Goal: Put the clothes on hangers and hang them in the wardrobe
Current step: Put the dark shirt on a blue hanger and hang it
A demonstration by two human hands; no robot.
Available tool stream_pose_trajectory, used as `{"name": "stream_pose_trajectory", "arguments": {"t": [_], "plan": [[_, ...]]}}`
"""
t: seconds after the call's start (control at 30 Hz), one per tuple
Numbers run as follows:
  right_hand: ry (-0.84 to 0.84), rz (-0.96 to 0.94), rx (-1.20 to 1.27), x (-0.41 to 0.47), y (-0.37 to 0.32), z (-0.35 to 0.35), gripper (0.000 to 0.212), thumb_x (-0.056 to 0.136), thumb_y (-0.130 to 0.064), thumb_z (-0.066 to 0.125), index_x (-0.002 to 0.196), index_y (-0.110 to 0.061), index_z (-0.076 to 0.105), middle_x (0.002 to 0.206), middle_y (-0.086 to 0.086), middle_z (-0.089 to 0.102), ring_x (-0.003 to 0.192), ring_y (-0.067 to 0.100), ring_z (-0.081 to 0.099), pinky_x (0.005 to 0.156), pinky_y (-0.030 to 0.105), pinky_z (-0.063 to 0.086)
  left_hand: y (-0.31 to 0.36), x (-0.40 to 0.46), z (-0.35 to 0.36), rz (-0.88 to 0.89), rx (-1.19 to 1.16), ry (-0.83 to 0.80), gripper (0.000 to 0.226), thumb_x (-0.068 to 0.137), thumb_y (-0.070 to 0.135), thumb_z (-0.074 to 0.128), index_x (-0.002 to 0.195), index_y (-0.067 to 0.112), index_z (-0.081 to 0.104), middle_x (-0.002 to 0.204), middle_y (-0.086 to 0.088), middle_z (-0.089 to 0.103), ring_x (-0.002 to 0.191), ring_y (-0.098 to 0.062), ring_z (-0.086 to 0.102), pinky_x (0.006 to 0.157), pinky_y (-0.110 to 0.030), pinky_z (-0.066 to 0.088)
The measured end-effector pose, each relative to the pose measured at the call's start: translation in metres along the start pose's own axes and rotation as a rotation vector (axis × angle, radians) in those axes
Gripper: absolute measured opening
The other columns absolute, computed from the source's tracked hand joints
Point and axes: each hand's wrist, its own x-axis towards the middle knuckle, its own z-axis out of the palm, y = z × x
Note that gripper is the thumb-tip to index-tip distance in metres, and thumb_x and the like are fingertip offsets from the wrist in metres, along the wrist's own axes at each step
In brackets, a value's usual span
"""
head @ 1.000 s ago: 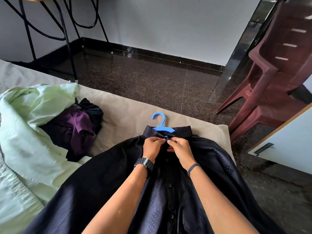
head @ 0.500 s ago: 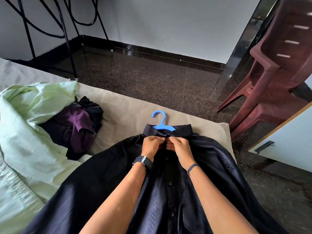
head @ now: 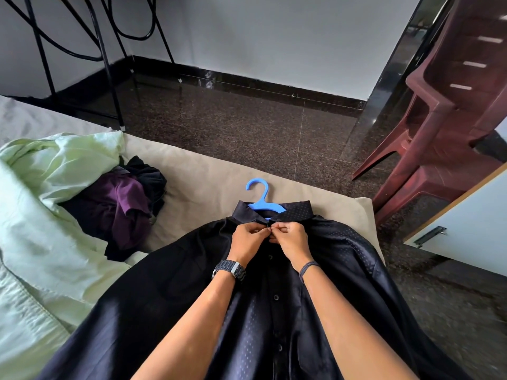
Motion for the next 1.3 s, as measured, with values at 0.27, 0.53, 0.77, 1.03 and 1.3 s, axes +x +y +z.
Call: {"name": "stream_pose_trajectory", "arguments": {"t": [0.27,0.53,0.77,1.03,1.3], "plan": [[0.017,-0.006,-0.066,-0.006,-0.003,-0.002,0.009,0.085,-0.009,0.067,0.086,-0.001,0.071,0.074,0.008,0.072,0.068,0.016,0.07,0.076,0.032,0.059,-0.002,0.001,0.004,0.02,0.079,0.083,0.01,0.087,0.015,0.065,0.087,0.01,0.075,0.079,-0.002,0.072,0.072,-0.012,0.064,0.073,-0.028,0.052],[0.098,-0.086,-0.262,-0.016,-0.01,0.003,0.012,0.083,-0.015,0.069,0.087,-0.004,0.072,0.079,0.004,0.071,0.071,0.014,0.067,0.066,0.02,0.052,-0.002,0.004,0.007,-0.031,0.121,0.121,0.012,0.088,0.006,0.06,0.085,0.004,0.071,0.075,-0.006,0.068,0.069,-0.014,0.058,0.067,-0.03,0.046],[0.103,-0.075,-0.263,-0.016,-0.013,0.008,0.027,0.085,-0.015,0.066,0.06,-0.01,0.056,0.063,0.001,0.058,0.051,0.003,0.047,0.045,0.006,0.034,-0.001,0.004,0.005,-0.094,0.098,0.133,0.018,0.084,0.014,0.058,0.076,0.001,0.068,0.074,-0.008,0.069,0.069,-0.016,0.057,0.071,-0.036,0.05],[-0.007,-0.043,-0.287,-0.013,-0.012,-0.005,0.033,0.087,-0.014,0.063,0.058,-0.02,0.047,0.064,-0.003,0.057,0.072,0.019,0.063,0.063,0.021,0.044,0.008,0.003,0.009,-0.046,0.277,0.16,0.025,0.084,0.013,0.06,0.061,0.005,0.053,0.056,-0.006,0.052,0.055,-0.015,0.041,0.05,-0.019,0.031],[0.087,0.017,-0.374,-0.012,-0.024,-0.011,0.008,0.082,0.001,0.058,0.086,-0.003,0.063,0.094,0.013,0.068,0.086,0.028,0.068,0.083,0.035,0.056,0.012,-0.007,0.002,0.079,0.513,0.135,0.007,0.081,0.008,0.064,0.081,0.003,0.06,0.081,-0.003,0.061,0.077,-0.02,0.055,0.063,-0.023,0.036]]}}
